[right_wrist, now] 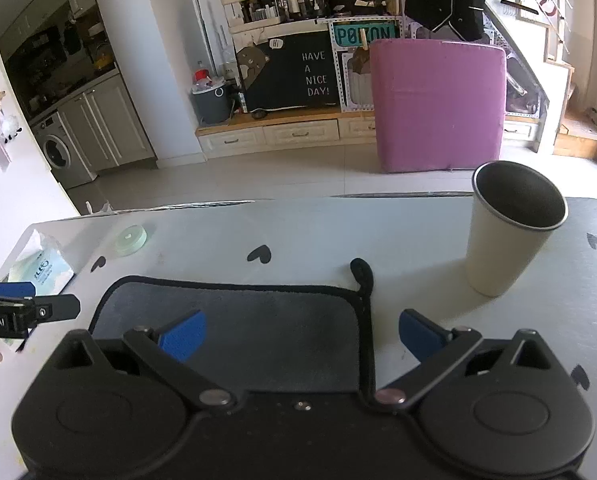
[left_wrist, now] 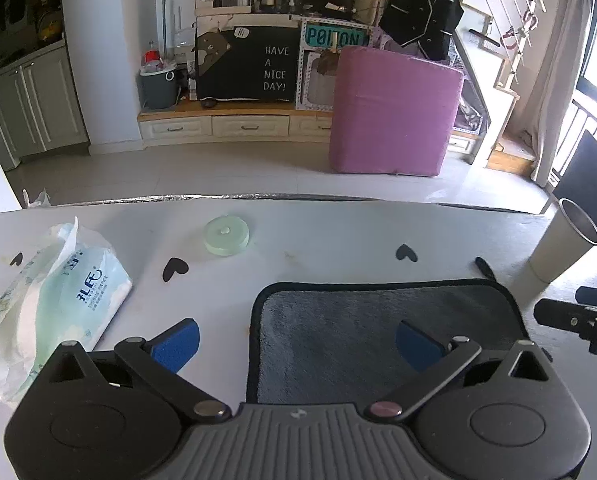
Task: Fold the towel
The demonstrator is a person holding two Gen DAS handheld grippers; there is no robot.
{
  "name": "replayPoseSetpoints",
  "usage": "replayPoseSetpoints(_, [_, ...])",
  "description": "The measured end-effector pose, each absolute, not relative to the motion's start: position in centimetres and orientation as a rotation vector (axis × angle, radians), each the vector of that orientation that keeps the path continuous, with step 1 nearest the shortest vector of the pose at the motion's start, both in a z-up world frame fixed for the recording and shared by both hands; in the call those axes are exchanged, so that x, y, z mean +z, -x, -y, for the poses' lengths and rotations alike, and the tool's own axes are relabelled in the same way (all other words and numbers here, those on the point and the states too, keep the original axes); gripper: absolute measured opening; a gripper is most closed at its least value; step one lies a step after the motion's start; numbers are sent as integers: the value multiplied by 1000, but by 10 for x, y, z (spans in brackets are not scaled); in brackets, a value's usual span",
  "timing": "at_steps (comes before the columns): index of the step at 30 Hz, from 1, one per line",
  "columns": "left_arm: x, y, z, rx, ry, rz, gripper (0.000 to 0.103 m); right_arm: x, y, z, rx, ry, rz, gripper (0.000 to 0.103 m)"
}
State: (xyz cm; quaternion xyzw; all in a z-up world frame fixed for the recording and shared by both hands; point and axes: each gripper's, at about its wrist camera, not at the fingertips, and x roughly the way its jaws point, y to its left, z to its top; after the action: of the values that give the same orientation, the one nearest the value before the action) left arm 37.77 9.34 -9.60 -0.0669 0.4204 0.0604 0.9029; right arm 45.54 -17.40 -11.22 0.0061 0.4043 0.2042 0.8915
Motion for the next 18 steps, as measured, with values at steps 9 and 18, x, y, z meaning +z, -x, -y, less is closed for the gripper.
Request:
replayPoseSetpoints(9, [-72,-353,-83,121,133,-850,103,-92,-430,178,402,-5,-828,103])
replayPoseSetpoints(18, [-51,-326,-75,129,128,-834,103,-70,-398,182,411,2,-808,103])
